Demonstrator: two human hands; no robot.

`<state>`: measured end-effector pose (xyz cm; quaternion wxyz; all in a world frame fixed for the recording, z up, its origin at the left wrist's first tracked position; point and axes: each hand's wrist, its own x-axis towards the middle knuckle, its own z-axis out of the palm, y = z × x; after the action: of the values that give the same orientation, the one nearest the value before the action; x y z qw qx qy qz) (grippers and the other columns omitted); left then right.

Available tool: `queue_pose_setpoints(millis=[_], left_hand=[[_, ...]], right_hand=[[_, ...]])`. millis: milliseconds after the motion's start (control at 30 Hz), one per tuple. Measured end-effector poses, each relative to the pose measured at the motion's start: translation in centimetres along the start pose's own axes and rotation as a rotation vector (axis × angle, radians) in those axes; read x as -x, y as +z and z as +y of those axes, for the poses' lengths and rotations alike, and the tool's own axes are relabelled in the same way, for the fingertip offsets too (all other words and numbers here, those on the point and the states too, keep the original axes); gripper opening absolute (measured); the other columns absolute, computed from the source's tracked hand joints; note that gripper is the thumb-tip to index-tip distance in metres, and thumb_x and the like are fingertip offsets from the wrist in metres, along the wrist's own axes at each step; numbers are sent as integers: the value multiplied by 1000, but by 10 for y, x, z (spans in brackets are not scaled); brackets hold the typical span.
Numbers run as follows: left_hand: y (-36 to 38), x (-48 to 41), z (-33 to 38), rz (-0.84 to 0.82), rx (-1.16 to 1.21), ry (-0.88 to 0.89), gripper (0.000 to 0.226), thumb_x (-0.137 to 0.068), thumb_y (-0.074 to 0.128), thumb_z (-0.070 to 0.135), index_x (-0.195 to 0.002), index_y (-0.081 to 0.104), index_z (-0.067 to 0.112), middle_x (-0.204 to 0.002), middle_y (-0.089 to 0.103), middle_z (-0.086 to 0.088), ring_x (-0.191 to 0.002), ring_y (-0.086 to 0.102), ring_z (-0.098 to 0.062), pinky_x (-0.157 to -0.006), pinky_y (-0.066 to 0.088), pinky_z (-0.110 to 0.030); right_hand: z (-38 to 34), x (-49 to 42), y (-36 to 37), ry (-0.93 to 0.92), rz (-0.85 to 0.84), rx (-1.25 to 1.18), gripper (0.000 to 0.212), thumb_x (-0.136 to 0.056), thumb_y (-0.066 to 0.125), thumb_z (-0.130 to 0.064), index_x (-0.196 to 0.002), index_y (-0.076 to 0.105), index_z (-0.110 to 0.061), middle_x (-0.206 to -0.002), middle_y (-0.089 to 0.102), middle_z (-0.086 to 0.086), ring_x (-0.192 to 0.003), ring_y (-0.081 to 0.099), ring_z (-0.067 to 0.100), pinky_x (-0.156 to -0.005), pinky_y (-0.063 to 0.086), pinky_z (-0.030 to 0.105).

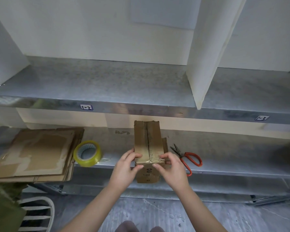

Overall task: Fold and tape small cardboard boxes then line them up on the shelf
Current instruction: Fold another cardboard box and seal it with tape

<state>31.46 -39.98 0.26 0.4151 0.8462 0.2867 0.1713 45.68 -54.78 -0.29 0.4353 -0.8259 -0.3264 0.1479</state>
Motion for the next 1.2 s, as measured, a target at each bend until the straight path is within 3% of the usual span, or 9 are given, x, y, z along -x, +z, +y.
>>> queue_pose_setpoints(millis=[167, 300, 433, 533, 733, 867, 967, 1100, 1200], left_hand=[[6, 6, 2, -219, 181, -29, 62, -79, 78, 22, -121, 48, 55, -138, 37, 21, -111, 55, 3, -93, 52, -23], [-14, -34, 1, -285, -123, 19, 80, -71, 77, 53, -139, 36, 48, -152, 22, 12, -140, 26, -13, -117, 28, -43], [-33, -80, 0, -425, -300, 15, 113, -62, 84, 54, -151, 15, 41, -159, -6, 11, -147, 0, -19, -118, 16, -43], [-43, -109, -5, -522, -368, -1, 111, -63, 86, 47, -149, 16, 40, -158, -16, 17, -148, -6, -18, -119, 14, -46], [-55, -141, -19, -501, -241, 67, 91, -70, 85, 37, -143, 30, 38, -155, 19, 8, -141, 28, -20, -114, 32, -40], [-50, -133, -25, -427, -220, 67, 89, -69, 84, 41, -141, 32, 40, -141, 28, 9, -128, 39, -16, -107, 39, -37], [-54, -115, -30, -361, -174, 22, 88, -67, 84, 45, -138, 32, 42, -134, 32, 7, -123, 41, -16, -106, 38, -35], [-57, -72, -36, -201, -179, -7, 83, -73, 79, 46, -141, 33, 35, -136, 39, -1, -121, 50, -24, -101, 46, -38], [-57, -41, -37, -73, -137, -70, 84, -75, 77, 50, -145, 32, 36, -140, 44, 0, -124, 47, -19, -101, 43, -33]], right_hand=[[5, 12, 0, 7, 28, 13, 54, -77, 79, -37, -124, 52, -35, -126, 45, -15, -119, 44, 1, -98, 34, 14], [10, 12, -10, 53, 62, 8, 47, -85, 74, -23, -125, 54, -39, -136, 43, -4, -129, 43, 13, -110, 35, 30], [1, 5, -12, 59, 24, -11, 54, -77, 79, -42, -125, 52, -40, -128, 46, -14, -118, 45, 0, -99, 37, 16], [-5, 0, -11, 113, 0, -16, 56, -71, 82, -46, -117, 51, -42, -126, 46, -15, -113, 46, -2, -94, 34, 11], [-6, 2, -17, 118, 15, -4, 55, -71, 83, -43, -115, 49, -47, -128, 44, -15, -117, 45, 1, -103, 37, 19], [-3, 8, -15, 189, 149, -14, 78, -65, 87, -43, -129, 45, -29, -126, 38, -12, -114, 42, 3, -101, 37, 21], [0, 15, -12, 278, 271, -72, 65, -72, 84, -36, -121, 43, -22, -116, 44, -8, -104, 52, 10, -91, 46, 25], [-1, 14, -4, 323, 177, -222, 22, -92, 66, -22, -110, 53, -21, -102, 63, -5, -95, 64, 12, -83, 57, 44], [-7, 6, -4, 251, 54, -259, 46, -91, 67, -29, -132, 49, -21, -128, 58, -7, -113, 57, 5, -100, 49, 36]])
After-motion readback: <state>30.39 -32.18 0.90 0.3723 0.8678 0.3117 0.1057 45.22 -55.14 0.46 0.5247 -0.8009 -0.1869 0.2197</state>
